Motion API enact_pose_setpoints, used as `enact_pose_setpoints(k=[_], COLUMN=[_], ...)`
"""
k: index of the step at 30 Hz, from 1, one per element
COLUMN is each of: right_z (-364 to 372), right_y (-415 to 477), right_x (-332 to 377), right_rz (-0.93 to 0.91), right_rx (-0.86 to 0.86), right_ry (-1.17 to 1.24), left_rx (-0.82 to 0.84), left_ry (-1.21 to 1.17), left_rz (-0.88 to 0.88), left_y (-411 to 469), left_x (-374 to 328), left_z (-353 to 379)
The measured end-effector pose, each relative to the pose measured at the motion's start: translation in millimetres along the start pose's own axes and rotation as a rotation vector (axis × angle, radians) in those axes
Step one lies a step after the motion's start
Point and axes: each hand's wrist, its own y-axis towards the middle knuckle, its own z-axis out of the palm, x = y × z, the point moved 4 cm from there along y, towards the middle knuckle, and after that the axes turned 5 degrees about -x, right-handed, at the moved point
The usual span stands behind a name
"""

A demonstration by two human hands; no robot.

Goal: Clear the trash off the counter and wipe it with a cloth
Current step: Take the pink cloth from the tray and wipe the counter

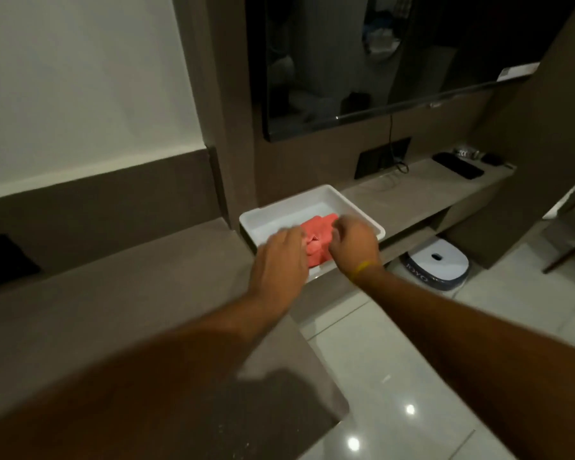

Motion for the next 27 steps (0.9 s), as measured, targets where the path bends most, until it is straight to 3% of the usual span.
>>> enact_pose_setpoints(k=[4,7,10,17,22,27], right_z=[37.1,67.3,90.5,88.8,23.0,-68.2], right_y=[70.9,95.9,94.5,81.8,81.3,49.4], right_x=[6.2,6.7,10.2,25.7,51.5,72.7], right_rz=[-0.098,-0.261,-0.413,-0.521,-0.515,-0.54], right_rx=[0.235,0.415,0.574,0.513,0.456,0.532], right_ry=[-0.335,-0.527,-0.682,-0.749,-0.63,-0.487], left_rx=[0.245,0.447,0.533,0.426,0.22,0.079], left_ry=[0.065,0.111,0.121,-0.001,-0.175,-0.396], left_rz=[-0.152,-0.214,-0.268,-0.245,-0.172,-0.137], left_y=[81.4,100.7,103.8,107.3,104.7,72.9], left_x=[28.7,47.3,59.8,57.3,35.4,-0.6], left_z=[48.6,83.6,106.9,96.7,40.9,-43.3])
